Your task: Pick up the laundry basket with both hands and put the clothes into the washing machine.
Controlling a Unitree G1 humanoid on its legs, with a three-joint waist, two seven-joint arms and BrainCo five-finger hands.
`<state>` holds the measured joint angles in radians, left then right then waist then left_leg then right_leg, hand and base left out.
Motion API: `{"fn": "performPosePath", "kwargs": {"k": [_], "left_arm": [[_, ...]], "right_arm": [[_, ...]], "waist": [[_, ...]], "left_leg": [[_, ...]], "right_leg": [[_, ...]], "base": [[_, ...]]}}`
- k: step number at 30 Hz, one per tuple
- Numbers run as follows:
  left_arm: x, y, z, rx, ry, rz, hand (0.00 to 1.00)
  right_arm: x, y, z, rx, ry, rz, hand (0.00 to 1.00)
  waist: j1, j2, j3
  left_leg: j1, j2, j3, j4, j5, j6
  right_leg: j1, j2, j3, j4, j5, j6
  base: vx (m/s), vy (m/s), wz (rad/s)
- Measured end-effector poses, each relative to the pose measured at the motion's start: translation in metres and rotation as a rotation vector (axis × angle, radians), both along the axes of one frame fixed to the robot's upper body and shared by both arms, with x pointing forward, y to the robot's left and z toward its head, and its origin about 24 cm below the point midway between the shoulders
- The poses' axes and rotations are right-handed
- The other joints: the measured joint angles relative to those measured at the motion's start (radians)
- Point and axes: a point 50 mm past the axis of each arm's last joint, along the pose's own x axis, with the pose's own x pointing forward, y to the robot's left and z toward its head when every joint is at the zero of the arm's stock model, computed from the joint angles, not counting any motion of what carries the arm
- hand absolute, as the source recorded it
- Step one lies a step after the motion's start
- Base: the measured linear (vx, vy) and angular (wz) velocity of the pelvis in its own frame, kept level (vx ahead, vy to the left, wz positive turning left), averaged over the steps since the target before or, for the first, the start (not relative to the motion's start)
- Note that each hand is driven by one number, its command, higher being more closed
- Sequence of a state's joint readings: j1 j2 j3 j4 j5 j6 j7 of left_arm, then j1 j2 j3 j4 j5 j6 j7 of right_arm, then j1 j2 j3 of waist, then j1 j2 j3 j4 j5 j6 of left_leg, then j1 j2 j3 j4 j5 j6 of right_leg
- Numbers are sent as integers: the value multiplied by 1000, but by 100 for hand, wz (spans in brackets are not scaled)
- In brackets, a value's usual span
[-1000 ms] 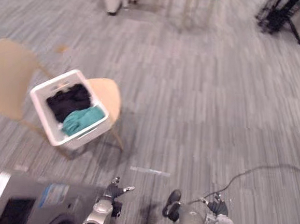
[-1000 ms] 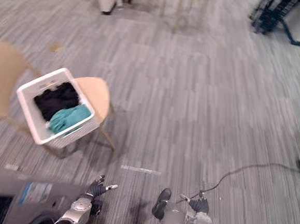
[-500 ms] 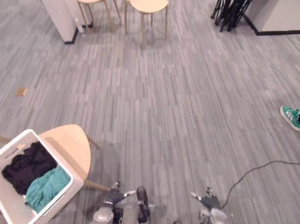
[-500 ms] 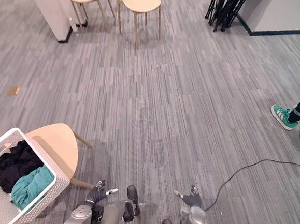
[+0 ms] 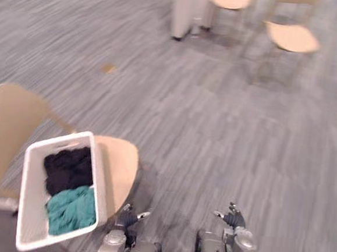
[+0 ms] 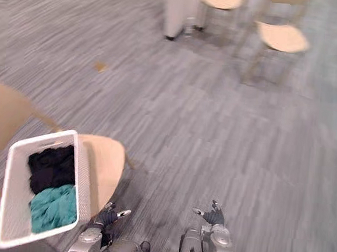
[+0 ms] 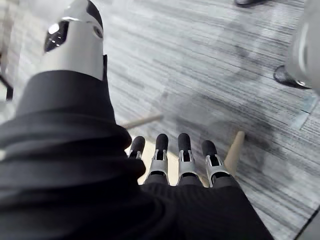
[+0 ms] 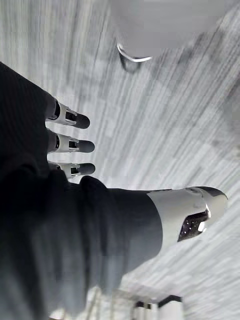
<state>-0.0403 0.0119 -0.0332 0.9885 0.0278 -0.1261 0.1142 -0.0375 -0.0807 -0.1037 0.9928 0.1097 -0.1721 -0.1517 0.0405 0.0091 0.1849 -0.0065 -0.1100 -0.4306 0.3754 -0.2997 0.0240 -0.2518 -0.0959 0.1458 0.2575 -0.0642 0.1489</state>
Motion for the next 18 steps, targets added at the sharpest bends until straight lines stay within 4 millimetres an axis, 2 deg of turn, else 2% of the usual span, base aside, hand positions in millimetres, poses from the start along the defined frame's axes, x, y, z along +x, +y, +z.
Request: {"fn": "performPosePath", "kwargs": {"k": [1,2,3,4,5,6,7,8,9,10,11,12,13,15,17,18], "left_arm": [[1,-5,0,-19,-3,26,0],[-2,-12,0,-47,-7,43,0],[-3,-15,0,-52,-6,48,0],[-5,-17,-2,-57,2,50,0],[-7,-17,-3,-57,10,49,0],[-8,-17,-3,-56,11,44,0],[-7,-19,-3,-50,10,20,0],[-6,-21,-2,-41,5,-10,0],[-6,-21,-2,-38,3,-18,0],[-6,-19,-2,-32,3,-20,0],[-6,-12,-1,-13,1,-20,0],[-8,-8,-2,-1,6,-19,0],[-12,1,-4,21,17,-14,0],[-16,16,-5,61,31,-12,0],[-22,22,-6,71,44,0,0],[-23,25,-7,78,48,4,0]], "right_arm": [[-2,-4,-1,-9,11,-3,0],[-1,-8,1,-18,2,-13,0],[2,-9,3,-18,-12,-19,0],[9,-9,7,-20,-37,-17,0],[13,-10,9,-20,-56,-20,0],[13,-10,10,-22,-61,-23,0],[13,-13,11,-25,-67,-40,0],[15,-17,13,-38,-81,-48,0],[16,-18,14,-44,-86,-50,0],[19,-19,16,-52,-98,-52,0],[21,-19,18,-53,-109,-52,0],[21,-16,18,-47,-112,-49,0],[23,-8,18,-27,-123,-44,0],[27,0,20,-19,-140,-32,0],[32,0,26,-51,-169,-1,0],[41,0,34,-84,-206,35,0]], "waist": [[14,27,6],[29,56,-24],[28,59,-26],[28,64,-27],[28,61,-25],[28,58,-24],[26,54,-22],[23,54,-23],[23,55,-24],[24,53,-25],[26,42,-28],[28,29,-29],[27,4,-31],[28,-22,-35],[29,-27,-37],[30,-23,-38]], "left_leg": [[-19,14,-53,41,-30,-40],[-71,45,-78,58,-5,-95],[-84,52,-83,51,10,-119],[-96,73,-71,27,34,-161],[-116,105,19,-3,57,-198],[-124,122,88,-15,60,-203],[-141,157,247,-47,74,-176],[-162,199,477,-86,131,-101],[-169,212,558,-100,169,-74],[-172,212,672,-120,176,-59],[-179,198,714,-145,189,-36],[-182,188,707,-154,193,-30],[-190,170,674,-159,198,-23],[-188,144,637,-160,202,-18],[-176,126,626,-160,202,-17],[-157,121,629,-168,193,-7]], "right_leg": [[16,0,-67,25,24,-8],[26,-5,-159,8,19,-18],[40,-11,-200,-9,15,-25],[77,-17,-270,-44,11,-35],[126,-27,-358,-72,3,-51],[147,-33,-393,-78,-1,-58],[180,-48,-461,-82,-8,-67],[209,-65,-540,-84,-10,-66],[216,-69,-564,-85,-14,-61],[229,-81,-609,-87,-23,-52],[241,-96,-655,-91,-30,-44],[249,-100,-674,-100,-31,-42],[269,-103,-709,-121,-33,-40],[303,-112,-731,-138,-33,-39],[318,-125,-742,-116,-35,-33],[288,-161,-738,-4,-52,-6]], "base": [[327,-375,212],[290,-353,196],[239,-299,193],[216,-308,196],[170,-243,200],[122,-151,203],[48,-58,207],[57,-55,198],[35,-10,179],[58,87,149],[55,107,135],[61,128,115],[35,66,73],[43,88,74],[20,100,40],[-25,110,14]]}}
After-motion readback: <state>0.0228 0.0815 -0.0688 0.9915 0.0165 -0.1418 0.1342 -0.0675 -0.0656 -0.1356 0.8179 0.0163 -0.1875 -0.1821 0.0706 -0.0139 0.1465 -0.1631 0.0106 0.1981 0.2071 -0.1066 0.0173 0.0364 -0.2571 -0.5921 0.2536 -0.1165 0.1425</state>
